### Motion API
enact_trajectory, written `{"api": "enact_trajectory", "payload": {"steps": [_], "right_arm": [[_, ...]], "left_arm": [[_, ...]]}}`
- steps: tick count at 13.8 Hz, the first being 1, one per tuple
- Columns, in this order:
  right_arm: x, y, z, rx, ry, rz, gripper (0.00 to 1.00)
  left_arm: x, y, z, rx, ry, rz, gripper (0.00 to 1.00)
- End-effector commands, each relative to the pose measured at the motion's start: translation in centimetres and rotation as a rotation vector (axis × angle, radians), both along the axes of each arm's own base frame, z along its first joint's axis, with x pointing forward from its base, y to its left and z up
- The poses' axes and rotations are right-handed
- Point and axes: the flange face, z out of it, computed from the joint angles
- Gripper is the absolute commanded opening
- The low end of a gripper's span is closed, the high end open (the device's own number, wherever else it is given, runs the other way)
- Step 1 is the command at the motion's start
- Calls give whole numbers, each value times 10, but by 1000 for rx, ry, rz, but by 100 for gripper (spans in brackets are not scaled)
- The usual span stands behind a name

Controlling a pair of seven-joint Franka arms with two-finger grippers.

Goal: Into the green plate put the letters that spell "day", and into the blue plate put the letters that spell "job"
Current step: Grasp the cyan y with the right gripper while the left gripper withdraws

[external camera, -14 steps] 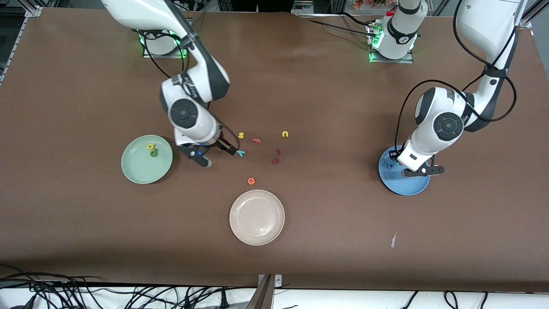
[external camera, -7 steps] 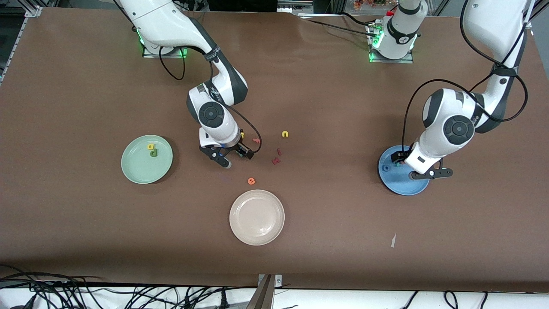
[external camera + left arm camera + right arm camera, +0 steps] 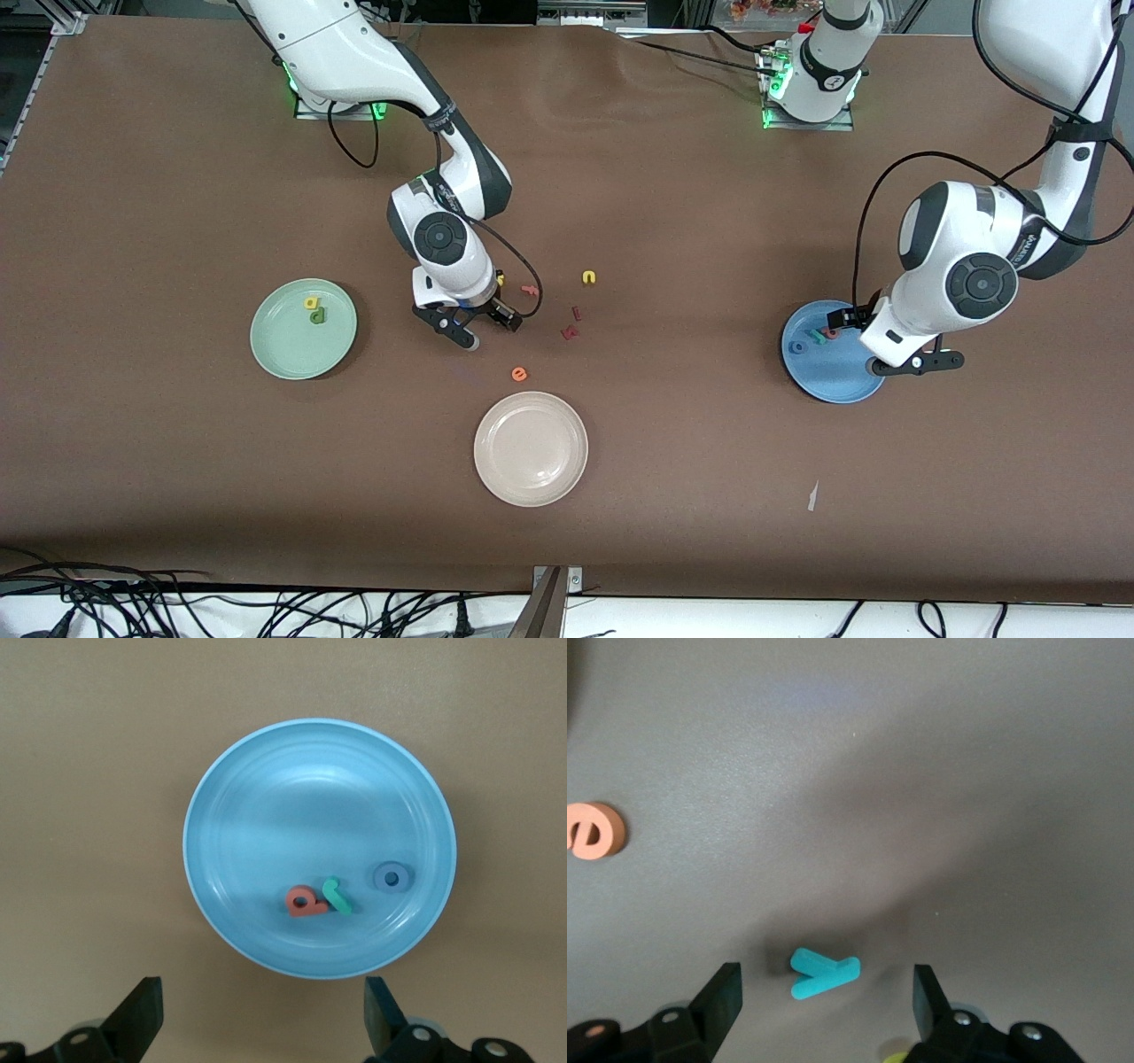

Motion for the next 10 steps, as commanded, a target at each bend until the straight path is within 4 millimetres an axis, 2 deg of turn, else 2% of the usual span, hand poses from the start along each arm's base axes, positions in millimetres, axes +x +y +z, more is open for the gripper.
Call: {"api": "enact_trajectory", "payload": {"steps": [1,4,5,6,7,8,10], "right_arm": [[1,5,-6,-12,-9,6,76],[-1,4,-13,-18,0,4,73],[-1,4,-13,-17,0,1,72],[0,4,-12,-13,1,-6,70],[-1,5,-12,-12,3,-6,65],[-2,5,-12,-11,5,-6,59],[-3,6,-12,-10,7,-7,58]], "left_arm": [[4,21,38,2,44,-23,100],[3,37,79,-49,56,-17,100],[-1,45,88,-63,68,-8,100],[-8,43,103,-59,100,-9,100],[-16,44,126,-51,99,-4,100],[-20,48,138,-46,88,6,100],[-27,63,166,-38,56,29,100]]}}
